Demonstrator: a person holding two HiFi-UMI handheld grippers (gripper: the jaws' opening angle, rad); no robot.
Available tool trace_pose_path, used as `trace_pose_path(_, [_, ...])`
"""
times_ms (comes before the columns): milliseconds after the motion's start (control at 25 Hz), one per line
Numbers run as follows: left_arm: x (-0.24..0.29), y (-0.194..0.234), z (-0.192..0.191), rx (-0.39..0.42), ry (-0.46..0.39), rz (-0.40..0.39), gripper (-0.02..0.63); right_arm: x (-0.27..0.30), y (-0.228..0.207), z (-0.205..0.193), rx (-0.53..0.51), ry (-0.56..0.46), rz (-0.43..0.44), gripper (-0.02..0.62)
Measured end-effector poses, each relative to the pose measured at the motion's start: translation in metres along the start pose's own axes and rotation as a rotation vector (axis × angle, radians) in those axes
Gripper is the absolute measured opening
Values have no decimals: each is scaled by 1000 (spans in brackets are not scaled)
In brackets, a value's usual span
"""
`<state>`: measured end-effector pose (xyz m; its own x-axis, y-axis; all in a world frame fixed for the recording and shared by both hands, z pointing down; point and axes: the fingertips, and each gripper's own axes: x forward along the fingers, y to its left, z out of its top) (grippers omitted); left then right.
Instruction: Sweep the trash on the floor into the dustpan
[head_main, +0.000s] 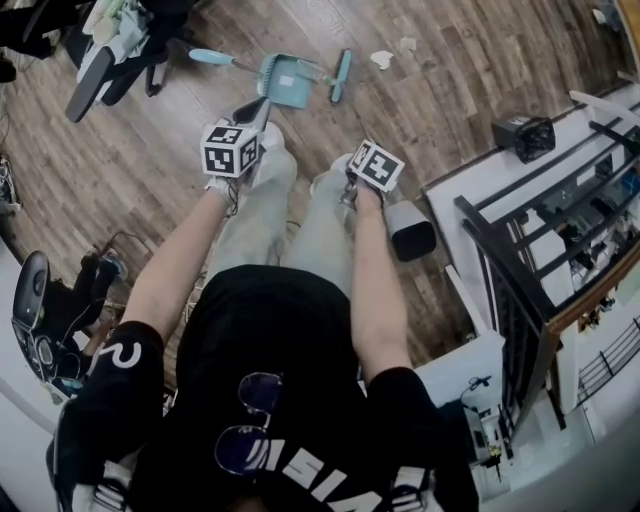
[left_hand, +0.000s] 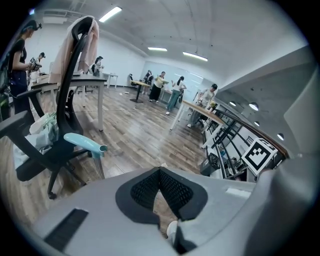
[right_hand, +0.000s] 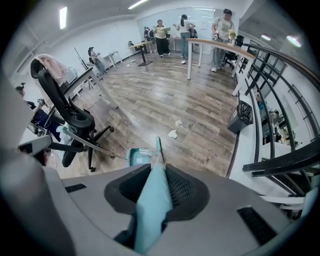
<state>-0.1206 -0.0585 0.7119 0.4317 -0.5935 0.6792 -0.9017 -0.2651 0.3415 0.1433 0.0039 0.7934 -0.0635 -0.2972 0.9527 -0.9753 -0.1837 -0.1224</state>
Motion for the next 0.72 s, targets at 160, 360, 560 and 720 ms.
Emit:
trace_pose_path(160, [-5,17,1,5,4,-5,-3,4,20,2,-5,-1,-14,83])
trace_pose_path(360, [-10,41,10,1,-4,-3,-3,4,42,11,-18,-11,-31,83])
trace_pose_path(560, [-16,66,11,-3,-5,-8,-3,4,71,15,-20,-27,-17,83])
trace_pose_path(720, [-21,81,21,-10,-13,-7,-3,7,104,18,-21,-18,50,83])
